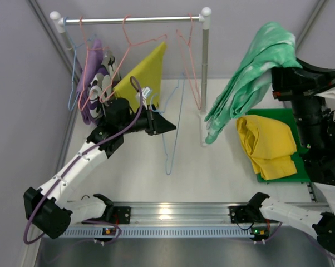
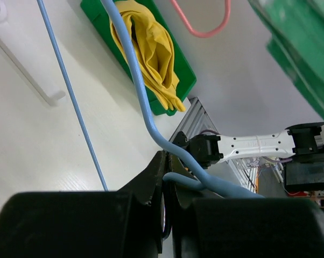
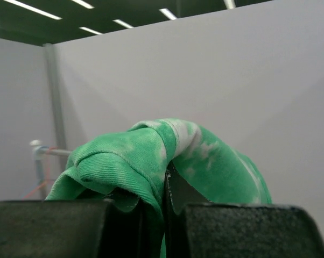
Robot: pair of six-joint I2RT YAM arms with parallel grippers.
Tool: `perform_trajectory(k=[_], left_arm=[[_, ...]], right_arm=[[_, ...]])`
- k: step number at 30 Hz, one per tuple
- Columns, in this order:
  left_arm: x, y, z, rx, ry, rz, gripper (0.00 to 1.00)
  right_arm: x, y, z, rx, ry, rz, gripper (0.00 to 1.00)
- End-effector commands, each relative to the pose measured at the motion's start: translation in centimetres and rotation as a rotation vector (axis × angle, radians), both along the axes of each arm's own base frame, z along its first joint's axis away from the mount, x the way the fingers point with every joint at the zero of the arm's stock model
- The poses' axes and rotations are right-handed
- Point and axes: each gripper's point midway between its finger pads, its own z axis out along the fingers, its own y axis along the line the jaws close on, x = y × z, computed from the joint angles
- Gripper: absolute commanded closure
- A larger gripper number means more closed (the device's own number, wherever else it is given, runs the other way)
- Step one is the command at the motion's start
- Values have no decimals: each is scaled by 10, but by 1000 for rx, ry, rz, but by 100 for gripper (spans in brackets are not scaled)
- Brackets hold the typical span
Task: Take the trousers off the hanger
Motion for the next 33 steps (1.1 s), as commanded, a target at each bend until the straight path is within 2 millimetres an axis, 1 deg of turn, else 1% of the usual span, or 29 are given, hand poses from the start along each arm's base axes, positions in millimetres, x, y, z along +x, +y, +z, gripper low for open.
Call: perform_trajectory(k=[1,2,3,4,5,6,7,8,9,10,11,12,13,14,15,16,18,19,20,21,22,24,25,27,29,30,31,32,33], left_arm=[[-4,9,20,-26,-104,14,100],[-4,10,20,-25,-104,17,100],[-4,11,20,-26,-107,19,100],[-3,12,21,-26,-111,25,100],[-1,13,23,-31,-116,30,100],[0,14,25,-38,-119,35,100],[3,16,27,-45,-124,50,100],[5,18,30,-53,-132,55,100],[7,18,34,-62,-135,61,100],[11,21,36,-67,-138,72,100],[11,21,38,-73,-140,73,100],[12,21,40,-80,-136,76,100],[12,22,43,-85,-140,79,100],[12,21,45,-94,-135,80,100],[12,21,45,-96,-131,81,100],[12,22,46,-99,-127,83,100],[12,23,49,-105,-127,87,100],[13,25,53,-110,-134,93,100],[13,25,54,-113,-134,93,100],[13,26,55,-114,-135,95,100],[13,27,57,-115,-135,95,100],[14,27,58,-118,-132,97,100],[15,27,58,-119,-130,98,100],[15,26,59,-123,-126,99,100],[17,27,57,-126,-108,105,100],[19,26,62,-140,-126,105,100],[19,26,61,-142,-124,102,100],[20,25,62,-146,-119,101,100],[20,24,63,-154,-124,96,100]], right_arm=[[-30,-90,37,135,-146,-319,100],[-24,-98,26,126,-119,-380,100],[-32,-112,22,133,-124,-432,100],[-33,-125,17,118,-123,-515,100],[-27,-131,3,105,-98,-572,100],[-38,-143,-1,108,-106,-623,100],[-41,-154,-6,99,-101,-692,100],[-37,-156,-18,72,-78,-727,100],[-46,-164,-22,70,-86,-763,100],[-48,-170,-28,35,-81,-828,100],[-43,-172,-40,3,-59,-862,100],[-46,-178,-47,-13,-46,-901,100],[-45,-184,-55,-68,-24,-968,100],[-37,-191,-74,-139,45,-1045,100],[-32,-196,-86,-144,89,-1079,100],[-21,-205,-108,-232,159,-1177,100],[-20,-224,-139,-266,272,-1316,100],[-13,-232,-162,-331,326,-1390,100],[-18,-236,-171,-349,342,-1423,100],[-18,-238,-180,-383,355,-1444,100],[-12,-240,-198,-427,390,-1459,100],[-14,-243,-209,-444,412,-1480,100],[-11,-245,-221,-471,438,-1490,100],[-9,-246,-231,-493,458,-1493,100],[1,-244,-251,-548,495,-1472,100],[6,-243,-259,-544,508,-1451,100],[15,-240,-273,-565,531,-1426,100],[30,-234,-285,-604,544,-1375,100],[40,-230,-294,-590,550,-1336,100]])
